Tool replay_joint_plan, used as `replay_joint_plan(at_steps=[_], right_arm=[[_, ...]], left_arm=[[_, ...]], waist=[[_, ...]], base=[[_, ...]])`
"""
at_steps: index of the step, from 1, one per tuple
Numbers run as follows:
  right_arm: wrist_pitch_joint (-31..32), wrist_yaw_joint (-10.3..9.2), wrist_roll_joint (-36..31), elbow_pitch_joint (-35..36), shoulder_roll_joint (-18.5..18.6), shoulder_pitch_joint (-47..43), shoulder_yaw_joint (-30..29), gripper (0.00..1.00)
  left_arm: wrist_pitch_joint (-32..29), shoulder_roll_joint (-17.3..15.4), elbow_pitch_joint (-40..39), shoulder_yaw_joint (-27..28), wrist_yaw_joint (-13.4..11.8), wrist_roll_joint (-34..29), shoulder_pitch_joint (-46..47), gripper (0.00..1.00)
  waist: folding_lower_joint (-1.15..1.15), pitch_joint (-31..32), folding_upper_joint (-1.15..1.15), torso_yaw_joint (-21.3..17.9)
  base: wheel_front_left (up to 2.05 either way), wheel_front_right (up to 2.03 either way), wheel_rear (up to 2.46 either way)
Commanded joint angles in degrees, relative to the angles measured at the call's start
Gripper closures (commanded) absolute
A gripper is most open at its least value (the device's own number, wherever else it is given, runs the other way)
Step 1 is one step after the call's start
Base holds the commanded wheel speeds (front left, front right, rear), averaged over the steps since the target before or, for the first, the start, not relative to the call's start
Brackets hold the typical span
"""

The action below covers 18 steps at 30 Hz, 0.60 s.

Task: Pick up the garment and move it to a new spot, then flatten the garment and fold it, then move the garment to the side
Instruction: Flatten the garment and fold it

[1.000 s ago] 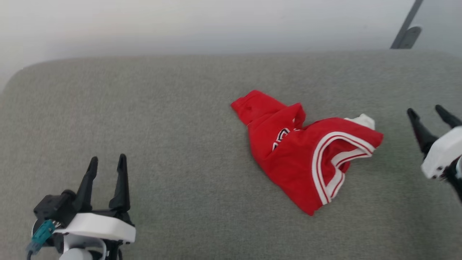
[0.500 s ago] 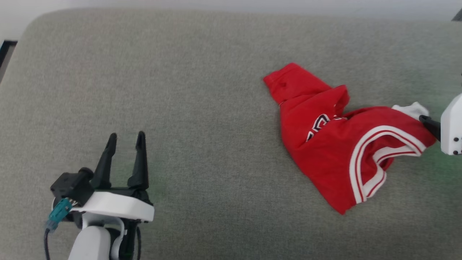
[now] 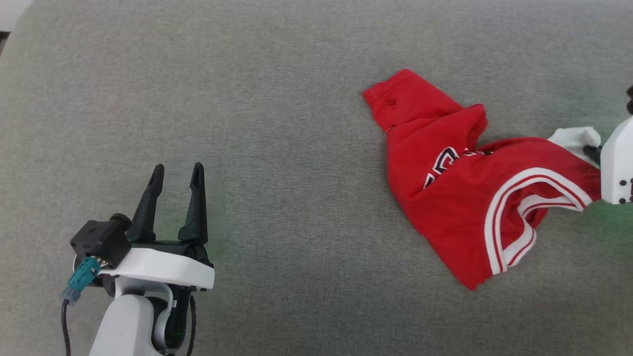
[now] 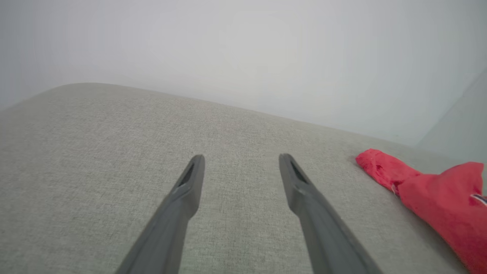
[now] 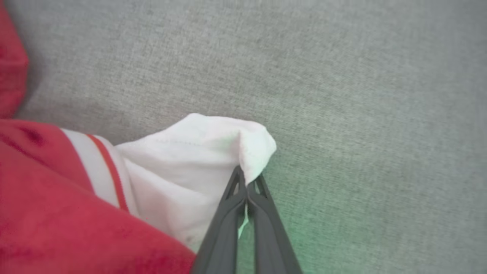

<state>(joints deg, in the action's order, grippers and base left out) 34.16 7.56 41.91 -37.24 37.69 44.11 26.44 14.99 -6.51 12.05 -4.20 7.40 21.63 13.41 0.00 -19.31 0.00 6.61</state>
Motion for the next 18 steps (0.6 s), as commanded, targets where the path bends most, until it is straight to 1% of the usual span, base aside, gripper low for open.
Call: replay_joint_plan(at_steps=[1,6,7,8,12,18], right_arm=[[-2.6,-0.14,0.5,-0.2,0.8,1.1,0.1,1.0],[-10.0,-0.14,1.6,-3.6,4.0,1.2,-3.0,1.0],[-10.0,-0.14,1.6,-3.6,4.0,1.2,-3.0,1.0],[-11.6,-0.14,2.0,-4.6,4.7,1.3,-4.1,1.0],[-17.4,-0.14,2.8,-10.2,6.9,1.2,-9.2,1.0],[-24.6,-0.14,3.2,-20.5,8.7,0.3,-16.1,1.0]], left_arm=[[0.3,-0.2,-0.1,0.0,0.1,-0.2,0.6,0.0],[0.3,-0.2,0.3,-0.7,0.1,0.1,0.5,0.0],[0.3,-0.2,0.3,-0.7,0.1,0.1,0.5,0.0],[0.3,-0.2,0.3,-0.8,0.1,0.1,0.4,0.0],[0.3,-0.4,0.3,-0.8,0.1,0.3,-0.1,0.0],[0.3,-0.7,0.1,-1.1,0.1,0.5,-0.5,0.0]], waist=[[0.0,0.3,0.0,-0.9],[0.0,0.7,0.0,-2.1],[0.0,0.7,0.0,-2.1],[0.0,0.7,0.0,-2.3],[0.0,0.7,0.0,-3.0],[0.0,0.5,0.0,-3.6]], base=[[0.0,0.0,0.0],[0.0,0.0,0.0],[0.0,0.0,0.0],[0.0,0.0,0.0],[0.0,0.0,0.0],[0.0,0.0,0.0]])
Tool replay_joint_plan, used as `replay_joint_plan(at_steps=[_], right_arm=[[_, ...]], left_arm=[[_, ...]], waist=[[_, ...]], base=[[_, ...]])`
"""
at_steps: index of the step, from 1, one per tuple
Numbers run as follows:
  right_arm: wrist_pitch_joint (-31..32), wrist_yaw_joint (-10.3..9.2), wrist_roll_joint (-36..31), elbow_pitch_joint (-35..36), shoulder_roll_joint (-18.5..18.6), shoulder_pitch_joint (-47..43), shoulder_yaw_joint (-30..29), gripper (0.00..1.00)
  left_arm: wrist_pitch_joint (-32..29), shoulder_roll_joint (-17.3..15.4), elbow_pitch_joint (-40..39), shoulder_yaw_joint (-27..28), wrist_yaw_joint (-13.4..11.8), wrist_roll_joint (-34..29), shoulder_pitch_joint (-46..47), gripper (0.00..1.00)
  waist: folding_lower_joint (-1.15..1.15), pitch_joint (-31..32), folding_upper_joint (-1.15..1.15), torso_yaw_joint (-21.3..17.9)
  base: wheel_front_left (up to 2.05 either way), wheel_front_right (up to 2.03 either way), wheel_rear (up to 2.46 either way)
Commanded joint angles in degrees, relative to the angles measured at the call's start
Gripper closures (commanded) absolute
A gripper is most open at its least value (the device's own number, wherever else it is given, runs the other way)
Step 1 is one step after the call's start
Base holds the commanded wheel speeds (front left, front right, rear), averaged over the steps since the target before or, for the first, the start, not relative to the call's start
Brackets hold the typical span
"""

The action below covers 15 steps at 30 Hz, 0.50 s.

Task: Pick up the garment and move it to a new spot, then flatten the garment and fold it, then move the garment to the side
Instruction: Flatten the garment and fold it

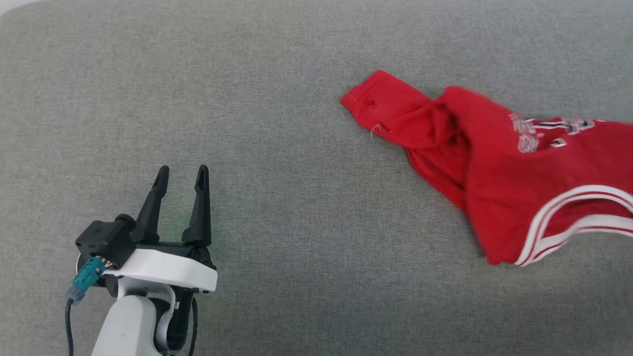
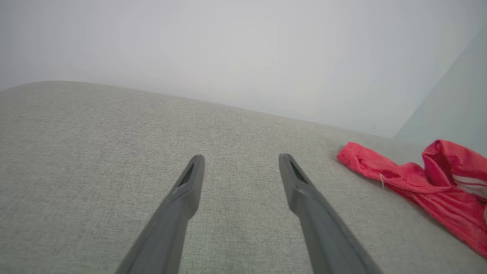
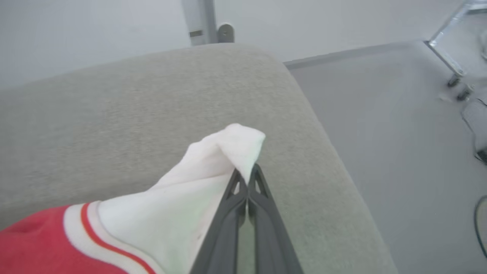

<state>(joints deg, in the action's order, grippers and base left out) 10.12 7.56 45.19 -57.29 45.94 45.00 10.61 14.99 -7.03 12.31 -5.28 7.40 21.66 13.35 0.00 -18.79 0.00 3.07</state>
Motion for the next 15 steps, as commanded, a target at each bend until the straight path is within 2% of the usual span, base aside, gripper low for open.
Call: replay_joint_plan(at_steps=[1,7,9,12,14,15], right_arm=[[-1.7,-0.14,-0.3,-2.6,0.6,-0.3,-1.5,1.0],[-8.8,-0.14,-1.8,-14.2,1.3,2.0,-6.5,1.0],[-11.3,-0.14,-2.5,-15.9,2.0,2.0,-8.0,1.0],[-12.5,-0.09,-3.1,-16.6,-0.2,0.8,-9.3,1.0],[-13.2,-0.11,-3.8,-16.7,-0.3,0.2,-9.9,1.0],[-13.8,-0.11,-4.0,-16.7,-0.7,0.1,-10.2,0.76]], left_arm=[[0.3,-0.2,-0.1,-0.1,0.1,0.5,-0.4,0.0],[0.3,-0.8,0.0,-0.7,0.2,0.5,-0.1,0.0],[0.3,-1.1,0.0,-0.8,0.1,0.6,0.0,0.0],[0.3,-1.5,0.1,-0.8,0.2,0.5,-0.1,0.0],[0.3,-1.7,0.3,-1.0,0.1,0.3,-0.3,0.0],[0.3,-1.8,0.4,-1.4,0.2,0.2,-0.3,0.0]], waist=[[0.0,0.0,0.0,-0.1],[0.0,-0.2,0.0,0.0],[0.0,-0.3,0.0,0.1],[0.0,-0.2,0.0,0.1],[0.0,-0.1,0.0,0.0],[0.0,0.0,0.0,-0.1]], base=[[0.0,0.0,0.0],[0.0,0.0,0.0],[0.0,0.0,0.0],[0.0,0.0,0.0],[0.0,0.0,0.0],[0.0,0.0,0.0]])
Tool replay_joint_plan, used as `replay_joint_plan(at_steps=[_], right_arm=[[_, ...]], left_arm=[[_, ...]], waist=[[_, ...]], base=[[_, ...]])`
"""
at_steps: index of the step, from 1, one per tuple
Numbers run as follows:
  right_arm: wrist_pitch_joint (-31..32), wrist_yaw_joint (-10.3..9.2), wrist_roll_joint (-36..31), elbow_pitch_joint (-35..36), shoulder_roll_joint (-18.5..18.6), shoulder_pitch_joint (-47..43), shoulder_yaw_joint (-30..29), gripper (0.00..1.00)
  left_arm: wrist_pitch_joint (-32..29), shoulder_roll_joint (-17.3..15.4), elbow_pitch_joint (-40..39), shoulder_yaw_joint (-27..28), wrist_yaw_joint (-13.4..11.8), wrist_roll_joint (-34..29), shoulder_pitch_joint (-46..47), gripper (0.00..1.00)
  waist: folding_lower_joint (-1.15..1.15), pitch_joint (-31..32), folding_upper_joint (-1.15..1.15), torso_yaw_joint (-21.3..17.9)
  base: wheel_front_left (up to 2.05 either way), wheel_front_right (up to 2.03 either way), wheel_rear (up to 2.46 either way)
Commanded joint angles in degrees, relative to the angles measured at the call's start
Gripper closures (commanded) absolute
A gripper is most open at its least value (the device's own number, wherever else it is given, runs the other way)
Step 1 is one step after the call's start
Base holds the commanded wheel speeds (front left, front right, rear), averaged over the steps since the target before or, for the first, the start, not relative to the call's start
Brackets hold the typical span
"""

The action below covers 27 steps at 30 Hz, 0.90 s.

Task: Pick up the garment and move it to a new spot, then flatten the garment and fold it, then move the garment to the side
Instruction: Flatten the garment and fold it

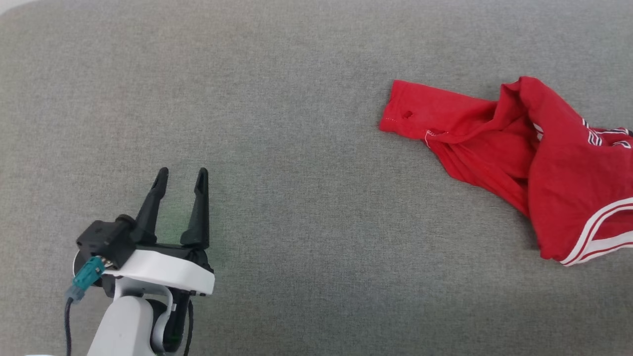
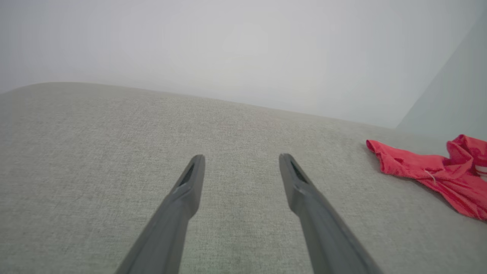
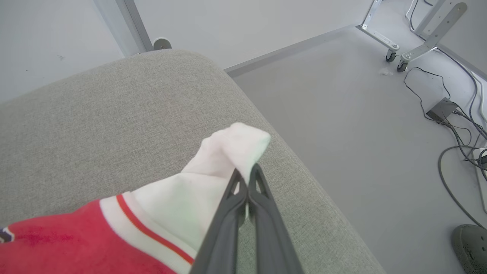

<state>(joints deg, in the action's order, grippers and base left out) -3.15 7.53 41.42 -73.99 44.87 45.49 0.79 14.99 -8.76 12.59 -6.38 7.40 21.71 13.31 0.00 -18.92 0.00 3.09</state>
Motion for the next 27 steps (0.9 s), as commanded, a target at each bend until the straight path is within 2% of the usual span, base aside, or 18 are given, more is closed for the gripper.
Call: replay_joint_plan(at_steps=[1,7,13,17,18,21,27], right_arm=[[-1.1,-0.08,-0.5,0.0,-0.1,-0.6,-0.5,0.0],[-6.7,-0.06,-2.4,1.8,-1.8,-1.3,0.6,0.0],[-9.6,-0.06,-0.9,12.5,-6.2,-4.1,4.1,0.0],[-10.2,-0.07,1.6,22.3,-10.1,-8.1,6.6,0.0],[-10.2,-0.07,1.6,22.3,-10.1,-8.1,6.6,0.0],[-10.6,-0.06,2.1,29.1,-12.9,-11.0,8.4,0.0],[-9.1,-0.06,1.7,38.1,-16.9,-15.5,10.3,0.0]], left_arm=[[0.3,-0.3,0.2,-0.8,0.2,0.0,-0.2,0.0],[0.3,-4.5,0.7,-5.4,0.1,-0.4,2.4,0.0],[-1.2,-12.6,1.1,-15.5,0.1,2.8,8.9,0.0],[-6.1,-17.5,0.1,-24.1,0.1,8.4,16.3,0.0],[-6.1,-17.5,0.1,-24.1,0.1,8.4,16.3,0.0],[-11.1,-21.4,0.3,-31.3,0.1,13.1,22.9,0.0],[-22.6,-25.3,3.4,-46.4,0.0,24.0,37.1,0.0]], waist=[[0.0,0.4,0.0,-0.2],[0.0,2.5,0.0,-1.6],[0.0,4.5,0.0,-6.3],[0.0,4.8,0.0,-10.6],[0.0,4.8,0.0,-10.6],[0.0,4.0,0.0,-14.4],[0.0,1.0,0.0,-21.3]], base=[[0.0,0.0,0.0],[0.0,0.0,0.0],[0.0,0.0,0.0],[0.0,0.0,0.0],[0.0,0.0,0.0],[0.0,0.0,0.0],[0.0,0.0,0.0]])
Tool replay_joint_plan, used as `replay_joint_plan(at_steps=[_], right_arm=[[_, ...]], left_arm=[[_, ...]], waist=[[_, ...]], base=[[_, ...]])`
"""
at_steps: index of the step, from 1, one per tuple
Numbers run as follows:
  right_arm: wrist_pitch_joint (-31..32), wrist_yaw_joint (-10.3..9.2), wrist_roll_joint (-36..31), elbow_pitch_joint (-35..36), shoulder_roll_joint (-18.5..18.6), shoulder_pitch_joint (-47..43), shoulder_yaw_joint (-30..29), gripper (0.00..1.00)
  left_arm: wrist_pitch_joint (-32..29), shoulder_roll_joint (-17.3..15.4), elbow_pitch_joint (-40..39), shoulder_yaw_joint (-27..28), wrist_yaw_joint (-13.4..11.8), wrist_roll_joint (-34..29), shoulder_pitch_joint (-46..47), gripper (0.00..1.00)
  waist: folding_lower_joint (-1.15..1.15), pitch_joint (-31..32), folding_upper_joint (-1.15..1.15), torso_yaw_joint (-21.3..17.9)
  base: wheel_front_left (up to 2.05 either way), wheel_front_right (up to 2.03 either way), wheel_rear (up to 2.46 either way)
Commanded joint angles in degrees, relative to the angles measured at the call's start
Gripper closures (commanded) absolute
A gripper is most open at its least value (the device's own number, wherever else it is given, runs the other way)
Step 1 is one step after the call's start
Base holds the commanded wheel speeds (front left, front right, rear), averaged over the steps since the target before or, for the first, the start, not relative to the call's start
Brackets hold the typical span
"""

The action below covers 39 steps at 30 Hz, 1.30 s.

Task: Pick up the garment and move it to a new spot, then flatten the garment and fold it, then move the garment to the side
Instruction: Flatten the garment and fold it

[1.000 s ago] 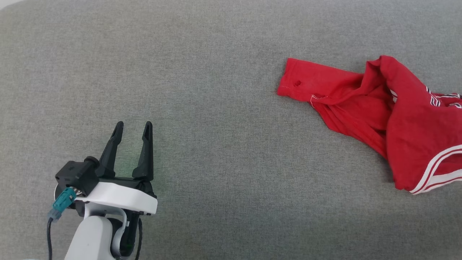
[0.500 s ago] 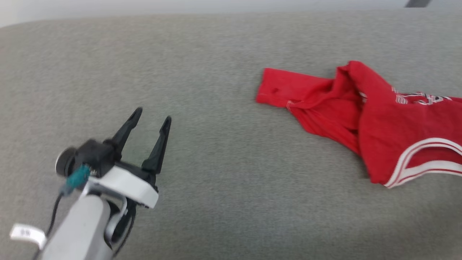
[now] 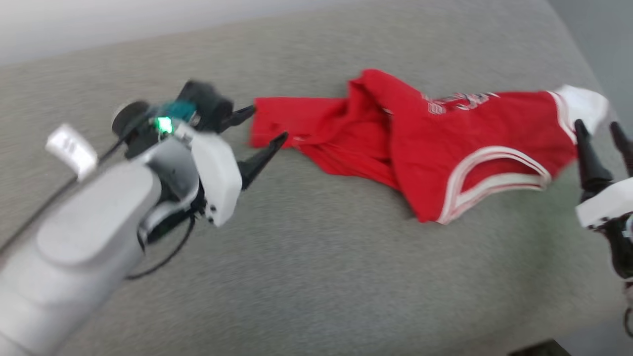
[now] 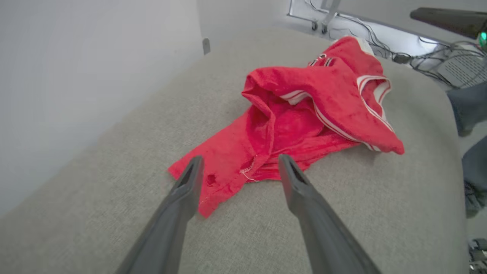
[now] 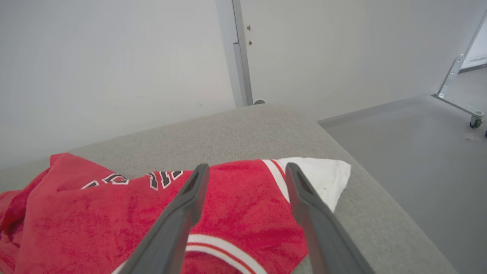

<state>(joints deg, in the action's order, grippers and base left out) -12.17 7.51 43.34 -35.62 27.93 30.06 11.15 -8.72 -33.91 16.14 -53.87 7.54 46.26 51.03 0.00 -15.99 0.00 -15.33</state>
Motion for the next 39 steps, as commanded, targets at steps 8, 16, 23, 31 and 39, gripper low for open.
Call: replay_joint_plan(at_steps=[8,16,23,31,39], right_arm=[[1.7,-0.03,-2.2,6.3,-4.7,-2.0,0.0,0.0],[2.8,-0.04,-3.9,8.7,-8.3,-2.5,0.9,0.0],[3.4,-0.04,-4.7,9.6,-9.9,-2.5,1.0,0.0],[3.6,-0.04,-4.8,10.7,-10.5,-1.6,1.4,0.0],[3.4,-0.04,-5.0,11.2,-10.7,-1.3,1.5,0.0]], left_arm=[[-17.8,-1.7,9.0,-13.7,-0.1,10.8,16.1,0.0],[-29.7,-1.4,23.7,-16.9,-0.1,16.1,23.9,0.0],[-34.9,-1.3,27.5,-18.2,-0.1,20.0,23.3,0.0],[-30.4,-0.8,24.7,-18.4,-0.1,20.8,25.1,1.0],[-11.9,0.8,24.9,-18.9,-0.1,12.7,31.8,1.0]], waist=[[0.0,-6.1,0.0,-10.0],[0.0,-8.4,0.0,-14.4],[0.0,-9.4,0.0,-15.3],[0.0,-9.8,0.0,-15.3],[0.0,-9.6,0.0,-15.5]], base=[[0.0,0.0,0.0],[0.0,0.0,0.0],[0.0,0.0,0.0],[0.0,0.0,0.0],[0.0,0.0,0.0]])
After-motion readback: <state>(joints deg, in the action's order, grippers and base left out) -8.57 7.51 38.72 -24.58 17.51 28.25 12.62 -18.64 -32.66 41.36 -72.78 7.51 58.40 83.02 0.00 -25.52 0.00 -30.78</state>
